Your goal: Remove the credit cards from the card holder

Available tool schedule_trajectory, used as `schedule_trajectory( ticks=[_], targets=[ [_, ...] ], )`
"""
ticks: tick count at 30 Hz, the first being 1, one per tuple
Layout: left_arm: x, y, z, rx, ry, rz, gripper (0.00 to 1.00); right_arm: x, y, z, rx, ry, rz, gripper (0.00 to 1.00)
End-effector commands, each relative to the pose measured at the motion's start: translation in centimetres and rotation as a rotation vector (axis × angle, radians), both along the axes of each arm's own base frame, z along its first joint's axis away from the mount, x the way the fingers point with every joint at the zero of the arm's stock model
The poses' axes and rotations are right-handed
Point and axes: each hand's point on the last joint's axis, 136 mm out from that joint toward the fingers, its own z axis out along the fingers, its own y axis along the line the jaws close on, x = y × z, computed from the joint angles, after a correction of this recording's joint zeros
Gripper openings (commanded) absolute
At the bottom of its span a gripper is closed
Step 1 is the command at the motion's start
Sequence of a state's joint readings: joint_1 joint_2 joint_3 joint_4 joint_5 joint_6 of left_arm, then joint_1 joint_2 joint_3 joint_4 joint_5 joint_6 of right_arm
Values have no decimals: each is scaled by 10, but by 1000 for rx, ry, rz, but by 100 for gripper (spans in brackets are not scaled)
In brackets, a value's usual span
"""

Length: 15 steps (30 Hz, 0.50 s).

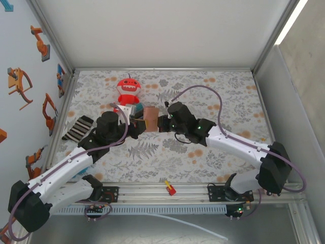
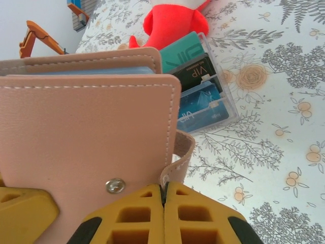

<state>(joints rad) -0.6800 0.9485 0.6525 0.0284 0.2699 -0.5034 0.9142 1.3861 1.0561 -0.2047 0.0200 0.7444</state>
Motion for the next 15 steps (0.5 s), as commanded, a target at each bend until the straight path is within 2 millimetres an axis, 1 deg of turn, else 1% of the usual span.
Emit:
schedule_trajectory(
  ticks=[1,6,7,8,11,15],
  targets=[
    [-3,-2,33,-94,-72,-29,0,-2,-13,5,-22,-40,-16,0],
    [-4,2,42,-168,-67,-47,0,-7,-22,16,-16,-89,6,0],
    [-5,2,44,-186,-63,-55,0,-8,-23,17,-11,-99,13,2],
    [-6,2,44,-197,-60,-63,0,-9,-25,20,2,-110,18,4],
    [-10,-2,50,-242,-45,-113,0,-12,-28,29,61,-143,51,14],
    [-19,-10,58,-304,-24,-202,0,-21,-28,45,159,-199,134,27]
  ],
)
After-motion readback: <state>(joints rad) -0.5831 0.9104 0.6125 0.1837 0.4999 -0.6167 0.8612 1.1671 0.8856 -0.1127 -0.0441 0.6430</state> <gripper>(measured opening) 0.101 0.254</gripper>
